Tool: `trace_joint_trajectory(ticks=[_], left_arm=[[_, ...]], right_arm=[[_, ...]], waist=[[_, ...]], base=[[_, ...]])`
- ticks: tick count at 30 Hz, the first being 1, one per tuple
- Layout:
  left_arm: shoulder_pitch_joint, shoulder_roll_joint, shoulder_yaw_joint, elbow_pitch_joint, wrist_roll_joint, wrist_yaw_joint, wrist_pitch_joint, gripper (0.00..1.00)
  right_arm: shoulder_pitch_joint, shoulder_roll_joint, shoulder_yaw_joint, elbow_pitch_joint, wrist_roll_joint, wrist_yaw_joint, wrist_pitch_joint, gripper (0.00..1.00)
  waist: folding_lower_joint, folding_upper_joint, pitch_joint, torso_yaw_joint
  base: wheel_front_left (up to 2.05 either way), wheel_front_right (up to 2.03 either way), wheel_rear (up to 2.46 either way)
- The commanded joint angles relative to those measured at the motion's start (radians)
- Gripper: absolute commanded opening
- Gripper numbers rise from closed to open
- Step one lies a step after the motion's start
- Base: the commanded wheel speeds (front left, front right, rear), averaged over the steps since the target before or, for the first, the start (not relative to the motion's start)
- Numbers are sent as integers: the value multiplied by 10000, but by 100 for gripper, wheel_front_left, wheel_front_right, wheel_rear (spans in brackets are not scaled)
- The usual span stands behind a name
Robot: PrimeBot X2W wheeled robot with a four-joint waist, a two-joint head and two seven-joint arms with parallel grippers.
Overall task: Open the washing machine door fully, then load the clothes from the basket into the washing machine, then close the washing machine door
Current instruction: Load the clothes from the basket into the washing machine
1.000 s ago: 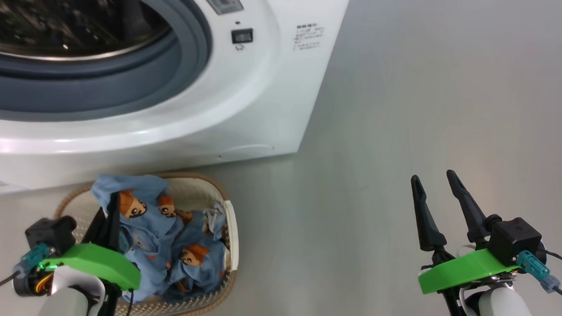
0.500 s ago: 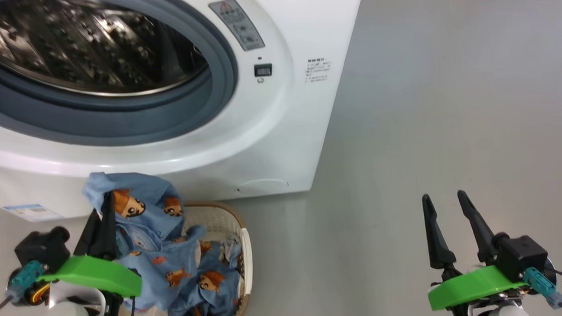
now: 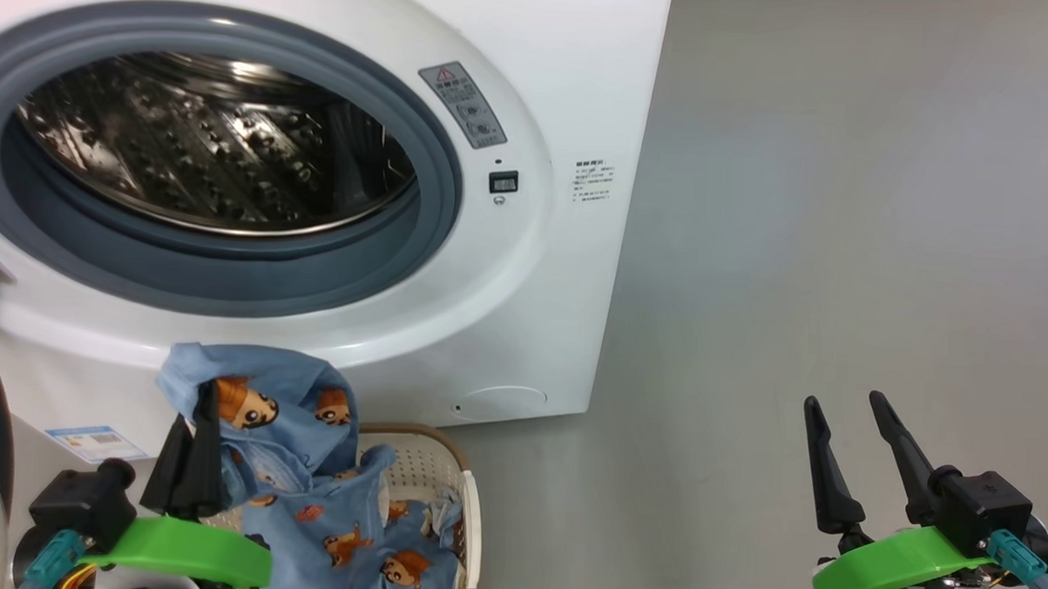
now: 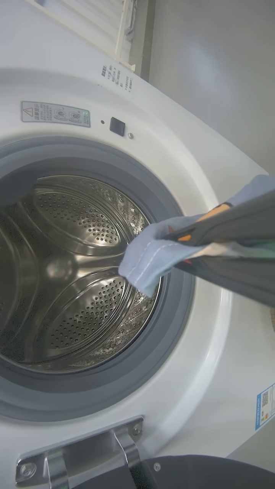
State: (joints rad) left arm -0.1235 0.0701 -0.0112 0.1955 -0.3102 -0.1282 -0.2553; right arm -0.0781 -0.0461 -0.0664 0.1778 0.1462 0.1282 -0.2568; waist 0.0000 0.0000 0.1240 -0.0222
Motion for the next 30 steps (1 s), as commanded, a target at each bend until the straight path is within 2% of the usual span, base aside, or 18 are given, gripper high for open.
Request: trace_joint_trajectory(ticks=[1, 16, 30], left_arm=[[-18, 104, 387, -414, 163, -25, -64, 0], [943, -90, 784, -1091, 612, -25, -64, 0], [858, -156, 807, -1078, 695, -25, -65, 0]], right_arm=[[-49, -41, 200, -292, -165, 25, -49, 100], [473, -41, 99, -354, -250, 25, -49, 100], [542, -41, 113, -490, -216, 25, -49, 100]], waist=[[0, 0, -151, 41], [0, 0, -906, -176], [0, 0, -486, -215]], base=[[0, 0, 0], [0, 0, 0], [0, 0, 0]])
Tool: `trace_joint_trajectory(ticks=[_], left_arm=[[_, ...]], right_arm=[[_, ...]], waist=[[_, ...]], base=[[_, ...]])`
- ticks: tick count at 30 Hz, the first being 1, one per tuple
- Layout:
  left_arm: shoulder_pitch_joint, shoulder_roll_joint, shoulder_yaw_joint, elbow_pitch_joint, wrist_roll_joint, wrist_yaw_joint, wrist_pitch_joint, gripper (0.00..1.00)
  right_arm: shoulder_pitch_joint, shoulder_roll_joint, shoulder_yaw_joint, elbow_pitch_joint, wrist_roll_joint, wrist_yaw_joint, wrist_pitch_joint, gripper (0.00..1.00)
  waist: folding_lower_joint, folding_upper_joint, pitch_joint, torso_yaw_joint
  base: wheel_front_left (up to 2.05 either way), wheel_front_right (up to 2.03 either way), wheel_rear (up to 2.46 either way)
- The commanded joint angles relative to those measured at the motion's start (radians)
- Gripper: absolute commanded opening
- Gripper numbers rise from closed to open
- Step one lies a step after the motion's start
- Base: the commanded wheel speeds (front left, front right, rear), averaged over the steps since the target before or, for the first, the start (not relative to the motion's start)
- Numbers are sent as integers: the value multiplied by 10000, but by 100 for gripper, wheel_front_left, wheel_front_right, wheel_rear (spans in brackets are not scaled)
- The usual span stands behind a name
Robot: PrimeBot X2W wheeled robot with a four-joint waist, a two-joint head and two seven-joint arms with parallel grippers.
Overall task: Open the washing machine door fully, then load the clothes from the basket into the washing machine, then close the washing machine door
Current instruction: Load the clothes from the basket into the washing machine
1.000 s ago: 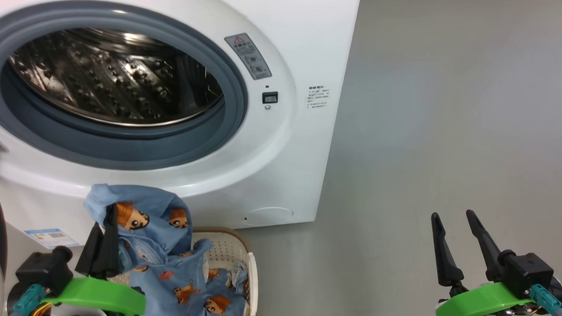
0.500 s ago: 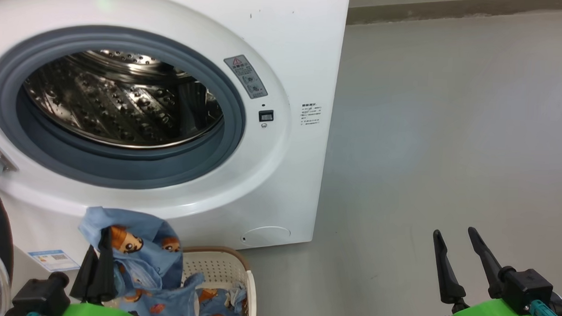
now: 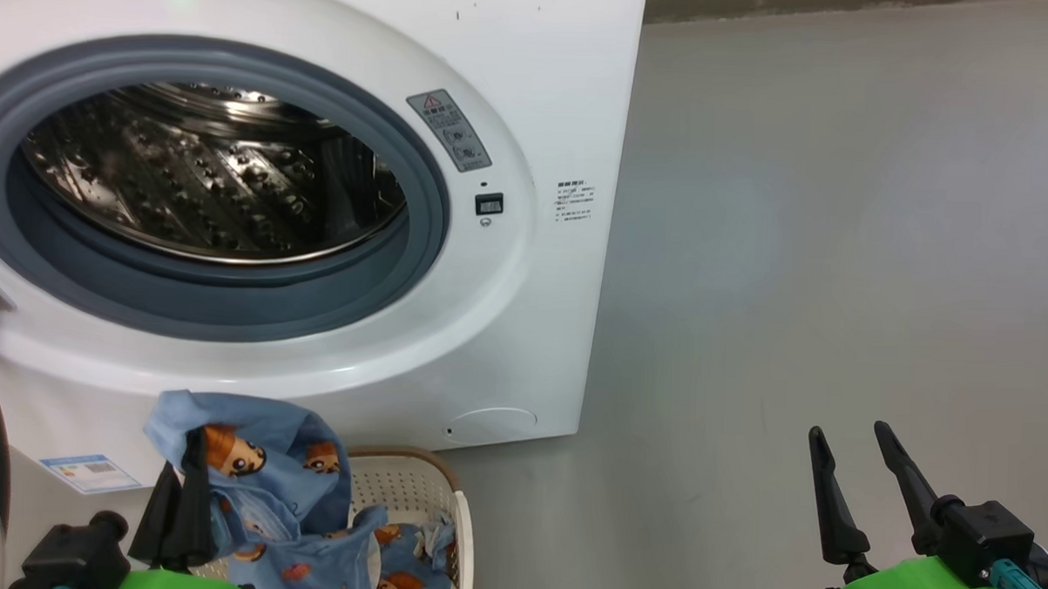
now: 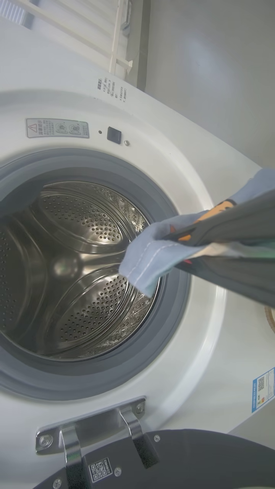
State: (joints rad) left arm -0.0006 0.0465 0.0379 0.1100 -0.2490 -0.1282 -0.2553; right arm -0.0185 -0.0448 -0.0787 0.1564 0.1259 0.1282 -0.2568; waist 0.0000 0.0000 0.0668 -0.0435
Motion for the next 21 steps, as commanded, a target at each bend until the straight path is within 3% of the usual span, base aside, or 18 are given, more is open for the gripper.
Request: trace_joint_trajectory(ticks=[1, 11, 21], left_arm=[[-432, 78, 292, -207, 65, -25, -65, 0], [-1604, 189, 207, -105, -75, -25, -65, 0], [-3255, 1036, 192, 153, -352, -25, -65, 0]], right_arm=[[-72, -54, 246, -285, -21, 25, -49, 100], [-431, -54, 383, -484, -18, 25, -49, 100], [-920, -54, 716, -544, 181, 25, -49, 100]], waist=[[0, 0, 148, -5], [0, 0, 1235, -147], [0, 0, 2553, -575]], base=[[0, 0, 0], [0, 0, 0], [0, 0, 0]])
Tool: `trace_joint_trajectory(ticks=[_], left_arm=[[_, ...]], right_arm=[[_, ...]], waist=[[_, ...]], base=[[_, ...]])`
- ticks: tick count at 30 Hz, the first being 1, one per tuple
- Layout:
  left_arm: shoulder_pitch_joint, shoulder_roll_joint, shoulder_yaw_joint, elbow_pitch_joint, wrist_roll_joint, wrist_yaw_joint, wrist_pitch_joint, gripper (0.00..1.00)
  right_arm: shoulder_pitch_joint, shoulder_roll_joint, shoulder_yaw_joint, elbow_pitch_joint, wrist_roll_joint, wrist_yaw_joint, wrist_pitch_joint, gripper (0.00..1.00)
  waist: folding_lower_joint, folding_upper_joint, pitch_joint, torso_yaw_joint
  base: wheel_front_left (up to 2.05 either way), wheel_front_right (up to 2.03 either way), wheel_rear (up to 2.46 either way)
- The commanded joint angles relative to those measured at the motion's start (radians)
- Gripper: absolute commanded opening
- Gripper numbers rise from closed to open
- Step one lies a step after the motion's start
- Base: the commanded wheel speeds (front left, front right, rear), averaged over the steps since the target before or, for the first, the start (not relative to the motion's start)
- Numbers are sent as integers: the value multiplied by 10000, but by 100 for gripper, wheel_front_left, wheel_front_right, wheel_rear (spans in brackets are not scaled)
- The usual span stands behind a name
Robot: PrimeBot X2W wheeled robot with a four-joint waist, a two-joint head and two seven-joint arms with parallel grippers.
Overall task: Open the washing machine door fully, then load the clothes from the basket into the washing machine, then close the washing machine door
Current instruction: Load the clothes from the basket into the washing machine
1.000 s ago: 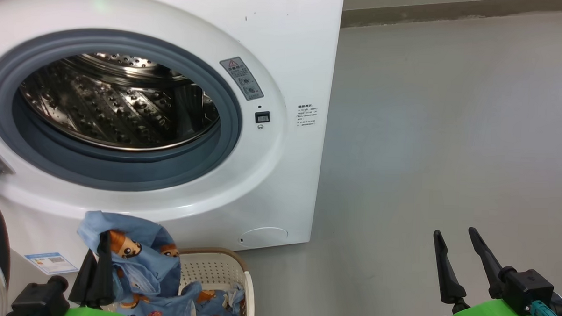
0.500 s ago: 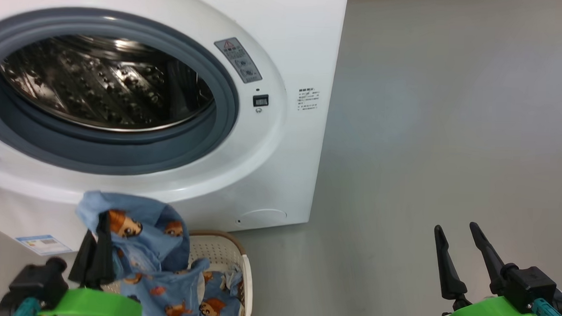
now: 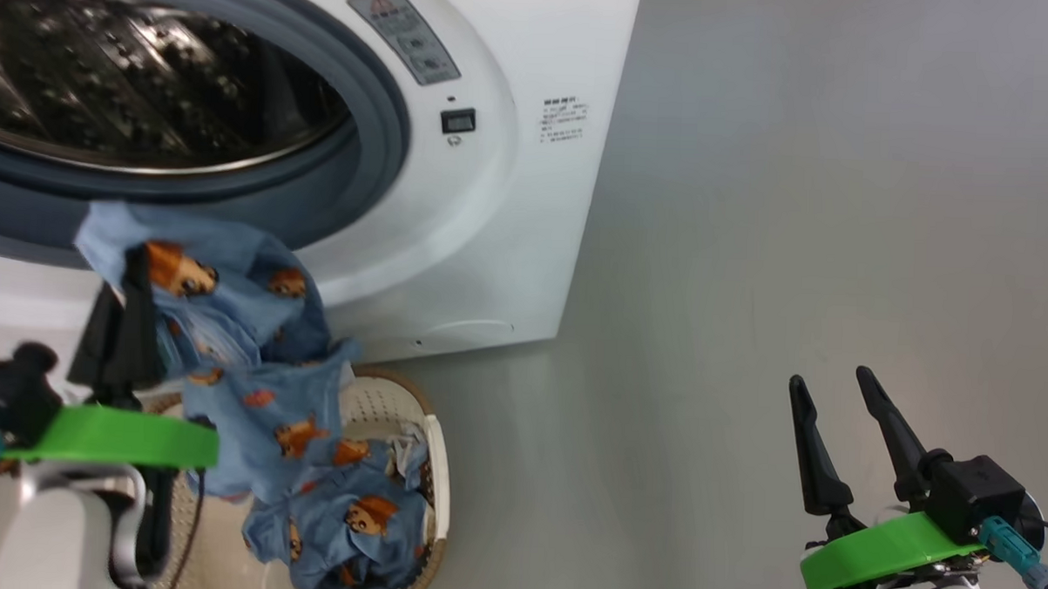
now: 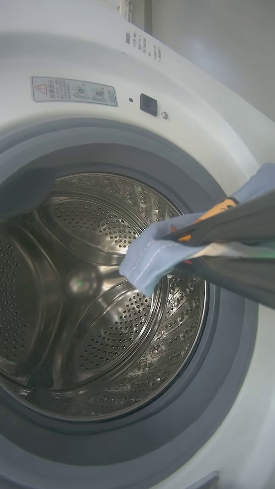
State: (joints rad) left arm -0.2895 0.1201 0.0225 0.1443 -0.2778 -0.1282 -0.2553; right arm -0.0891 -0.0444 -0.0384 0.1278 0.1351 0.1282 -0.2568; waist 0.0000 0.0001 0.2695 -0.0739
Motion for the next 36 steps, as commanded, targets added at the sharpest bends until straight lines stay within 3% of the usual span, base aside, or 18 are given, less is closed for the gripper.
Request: trace_joint_trajectory(ticks=[1, 12, 24, 28, 36], left_arm=[[-541, 373, 385, -133, -88, -25, -65, 0], [-3057, 1248, 521, 1060, -543, -25, -65, 0], [-6252, 2676, -653, 3697, -756, -25, 243, 0], [-7441, 2847, -1140, 4487, -844, -25, 859, 0], [-9185, 2672, -1848, 5704, -1259, -25, 1763, 0]], right_arm=[[-261, -58, 342, -271, 105, 25, -49, 100], [-883, -58, 685, -387, 359, 25, -49, 100], [-1215, -58, 1132, -242, 886, 25, -49, 100], [-1331, -58, 1227, -203, 984, 25, -49, 100], [-1552, -58, 1532, -105, 1125, 25, -49, 100]], waist=[[0, -1, 661, -317], [0, -1, 2252, -824], [0, -1, 3504, -1319], [0, -1, 3806, -1334], [0, -1, 4209, -1340]], base=[[0, 0, 0], [0, 0, 0], [0, 0, 0], [0, 0, 0], [0, 0, 0]])
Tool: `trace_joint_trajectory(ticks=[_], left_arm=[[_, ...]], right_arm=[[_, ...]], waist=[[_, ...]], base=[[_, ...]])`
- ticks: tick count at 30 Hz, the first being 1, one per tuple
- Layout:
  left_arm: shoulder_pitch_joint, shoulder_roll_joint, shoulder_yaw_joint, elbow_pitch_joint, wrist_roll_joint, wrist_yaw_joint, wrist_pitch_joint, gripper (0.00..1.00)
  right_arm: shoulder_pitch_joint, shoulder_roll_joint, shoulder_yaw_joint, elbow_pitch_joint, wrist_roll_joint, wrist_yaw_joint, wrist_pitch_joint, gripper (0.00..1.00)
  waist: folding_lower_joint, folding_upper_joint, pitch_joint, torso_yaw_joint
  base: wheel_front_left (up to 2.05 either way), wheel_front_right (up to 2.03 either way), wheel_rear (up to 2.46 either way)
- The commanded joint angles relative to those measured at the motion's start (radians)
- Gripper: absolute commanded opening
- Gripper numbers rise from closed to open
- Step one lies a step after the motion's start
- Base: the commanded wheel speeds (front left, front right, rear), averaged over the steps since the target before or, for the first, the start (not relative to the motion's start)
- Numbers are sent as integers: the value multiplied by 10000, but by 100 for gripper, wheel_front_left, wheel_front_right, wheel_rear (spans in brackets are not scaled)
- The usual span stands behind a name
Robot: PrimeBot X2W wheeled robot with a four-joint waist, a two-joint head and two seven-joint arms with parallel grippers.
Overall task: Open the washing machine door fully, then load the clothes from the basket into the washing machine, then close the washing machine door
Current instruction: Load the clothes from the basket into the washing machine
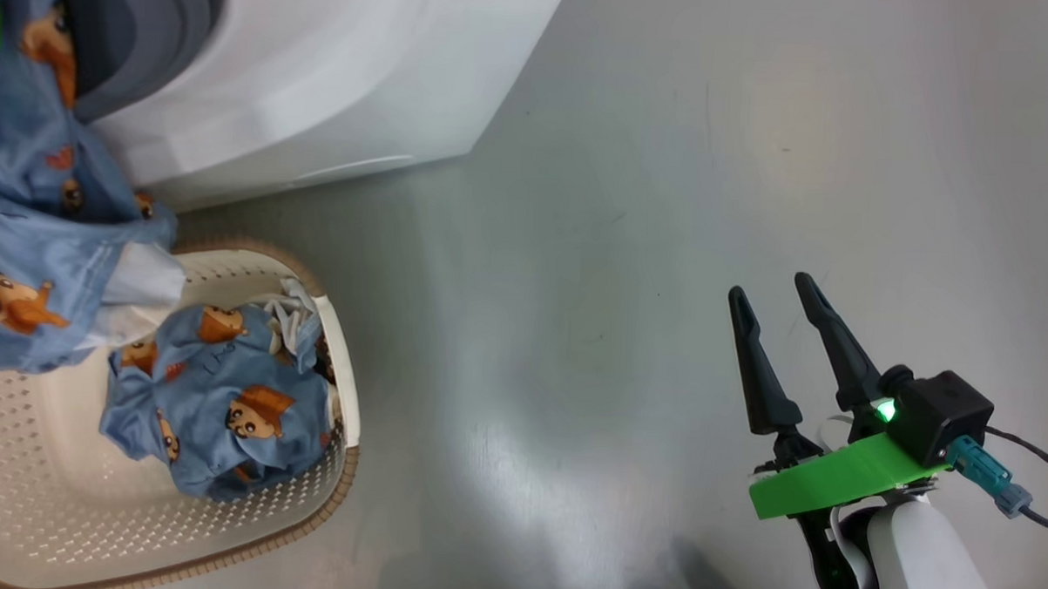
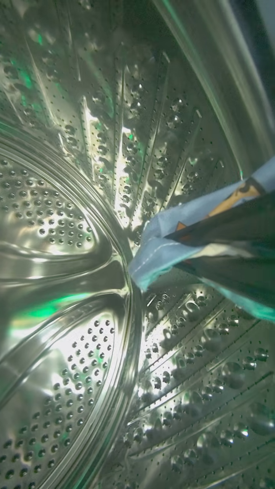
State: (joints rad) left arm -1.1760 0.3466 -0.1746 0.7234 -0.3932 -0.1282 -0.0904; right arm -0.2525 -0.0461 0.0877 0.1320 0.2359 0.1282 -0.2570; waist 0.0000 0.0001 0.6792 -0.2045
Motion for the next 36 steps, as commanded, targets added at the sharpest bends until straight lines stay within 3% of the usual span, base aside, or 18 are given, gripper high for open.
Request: trace_joint_trajectory(ticks=[1, 9, 13, 19, 28, 29, 30, 31, 36], left_arm=[[-495, 383, 58, 88, -161, -25, 276, 0], [-1735, 391, -518, 1015, -613, -25, 1408, 0], [-2281, 574, -832, 1002, -350, -25, 755, 0], [-2848, 795, -1272, 706, 219, -25, -1338, 0], [-2765, 950, -1628, 406, 285, -25, -1707, 0], [-2745, 956, -1646, 442, 218, -25, -1708, 19], [-2727, 978, -1657, 440, 190, -25, -1709, 84], [-2681, 977, -1662, 535, 147, -25, -1710, 100], [-2468, 777, -1741, 912, -271, -25, -1711, 100]], right_arm=[[69, -41, 302, -132, 114, 25, -48, 100], [-18, -41, 601, -53, 229, 25, -48, 100], [-29, -41, 783, -49, 339, 25, -48, 100], [-77, -41, 995, -62, 484, 25, -48, 100], [-136, -41, 1100, -31, 559, 25, -48, 100], [-148, -41, 1107, -11, 566, 25, -48, 100], [-165, -41, 1108, 11, 571, 25, -48, 100], [-182, -41, 1102, 38, 572, 25, -48, 100], [-270, -41, 1005, 127, 566, 25, -48, 100]], waist=[[0, -1, 159, -35], [0, -1, 623, -143], [0, -1, 840, -237], [0, -1, 1050, -392], [0, -1, 1149, -464], [0, -1, 1147, -452], [0, -1, 1142, -436], [0, -1, 1122, -411], [0, -1, 924, -216]], base=[[0, 0, 0], [0, 0, 0], [0, 0, 0], [0, 0, 0], [0, 0, 0], [0, 0, 0], [0, 0, 0], [0, 0, 0], [0, 0, 0]])
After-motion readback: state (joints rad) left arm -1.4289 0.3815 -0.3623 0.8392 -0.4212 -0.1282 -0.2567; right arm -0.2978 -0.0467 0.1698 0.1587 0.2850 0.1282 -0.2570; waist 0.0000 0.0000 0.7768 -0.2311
